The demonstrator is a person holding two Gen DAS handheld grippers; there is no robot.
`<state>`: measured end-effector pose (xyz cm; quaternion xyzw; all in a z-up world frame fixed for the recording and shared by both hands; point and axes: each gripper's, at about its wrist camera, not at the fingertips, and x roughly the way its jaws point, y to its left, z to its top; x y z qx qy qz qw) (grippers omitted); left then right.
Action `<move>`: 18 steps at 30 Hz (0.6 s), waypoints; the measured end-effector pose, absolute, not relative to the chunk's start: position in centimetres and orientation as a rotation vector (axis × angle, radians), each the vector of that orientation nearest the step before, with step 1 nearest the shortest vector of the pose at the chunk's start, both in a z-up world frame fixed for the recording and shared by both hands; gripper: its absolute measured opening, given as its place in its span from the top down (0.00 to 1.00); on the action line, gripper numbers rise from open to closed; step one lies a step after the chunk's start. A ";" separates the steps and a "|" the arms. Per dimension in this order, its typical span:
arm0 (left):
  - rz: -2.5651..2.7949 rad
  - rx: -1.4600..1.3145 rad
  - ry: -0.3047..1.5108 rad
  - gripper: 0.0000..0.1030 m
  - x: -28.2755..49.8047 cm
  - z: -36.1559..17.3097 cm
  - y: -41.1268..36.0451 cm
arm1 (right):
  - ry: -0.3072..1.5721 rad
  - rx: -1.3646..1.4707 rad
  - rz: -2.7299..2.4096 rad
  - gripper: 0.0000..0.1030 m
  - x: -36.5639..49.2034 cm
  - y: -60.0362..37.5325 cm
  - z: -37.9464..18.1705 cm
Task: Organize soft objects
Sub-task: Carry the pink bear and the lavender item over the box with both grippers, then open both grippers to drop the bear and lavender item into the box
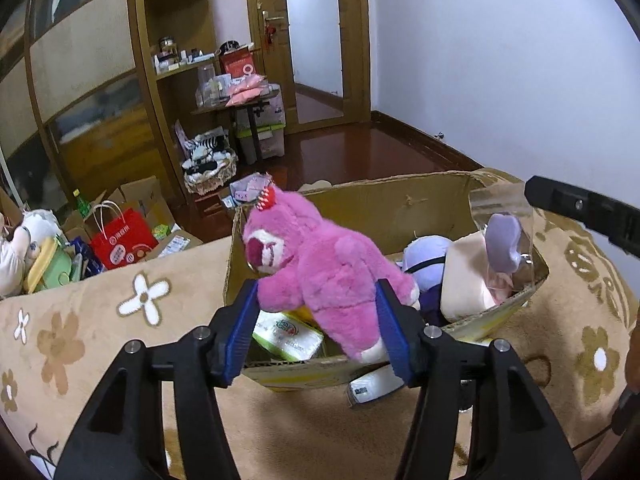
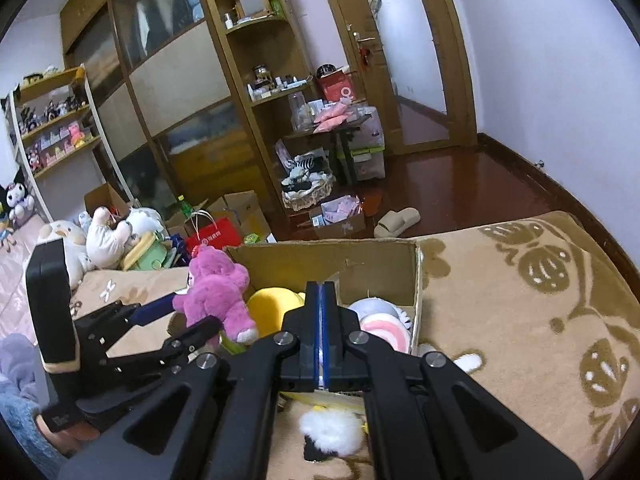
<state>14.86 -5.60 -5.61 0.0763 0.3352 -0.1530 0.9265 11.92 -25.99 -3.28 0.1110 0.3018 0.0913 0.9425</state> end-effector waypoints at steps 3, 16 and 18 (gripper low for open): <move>-0.292 0.155 0.684 0.38 15.0 -5.7 -5.3 | 0.615 0.221 0.197 0.98 12.1 -25.9 -3.5; -0.248 0.138 0.686 0.20 14.0 -4.6 -4.1 | 0.656 0.245 0.186 0.96 11.6 -26.4 -3.8; -0.249 0.129 0.689 0.20 13.8 -4.3 -3.9 | 0.668 0.240 0.183 0.94 11.3 -26.3 -4.0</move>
